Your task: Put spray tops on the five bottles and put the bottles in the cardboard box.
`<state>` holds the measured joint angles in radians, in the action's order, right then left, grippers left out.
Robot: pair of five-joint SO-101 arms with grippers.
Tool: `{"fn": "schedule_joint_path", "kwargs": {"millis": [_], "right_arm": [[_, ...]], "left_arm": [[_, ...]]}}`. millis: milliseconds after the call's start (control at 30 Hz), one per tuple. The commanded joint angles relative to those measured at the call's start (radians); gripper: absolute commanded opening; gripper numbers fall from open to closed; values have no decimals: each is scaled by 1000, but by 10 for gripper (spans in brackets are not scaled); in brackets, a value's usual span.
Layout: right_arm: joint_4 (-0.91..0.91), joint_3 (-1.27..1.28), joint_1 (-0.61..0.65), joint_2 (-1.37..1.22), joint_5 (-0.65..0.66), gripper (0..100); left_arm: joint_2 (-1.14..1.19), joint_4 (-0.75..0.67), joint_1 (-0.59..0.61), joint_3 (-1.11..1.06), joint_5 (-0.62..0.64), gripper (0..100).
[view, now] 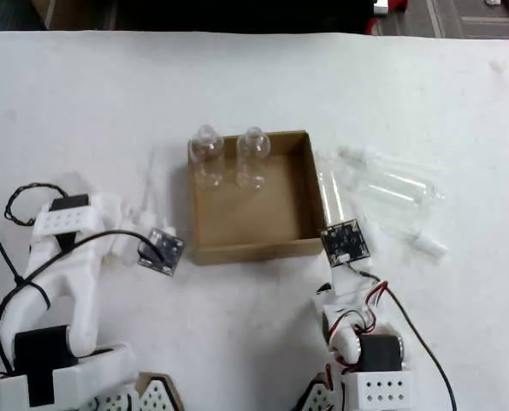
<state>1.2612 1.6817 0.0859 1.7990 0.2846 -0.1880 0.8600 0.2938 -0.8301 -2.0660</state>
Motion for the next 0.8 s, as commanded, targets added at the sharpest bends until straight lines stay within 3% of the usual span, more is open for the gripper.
{"fn": "schedule_joint_path", "kwargs": {"millis": [0, 133, 333, 533, 767], "right_arm": [[7, 9, -8, 1, 5, 17], [7, 9, -8, 1, 5, 18], [7, 9, -8, 1, 5, 18], [7, 9, -8, 1, 5, 18], [7, 9, -8, 1, 5, 18]], "left_arm": [[-1, -124, 10, -3, -11, 148], [-7, -281, 10, -100, -80, 11], [-19, -387, 1, -135, -86, 20], [-214, -275, -67, -98, 81, 23], [-503, 3, -211, 17, 420, 23]]}}
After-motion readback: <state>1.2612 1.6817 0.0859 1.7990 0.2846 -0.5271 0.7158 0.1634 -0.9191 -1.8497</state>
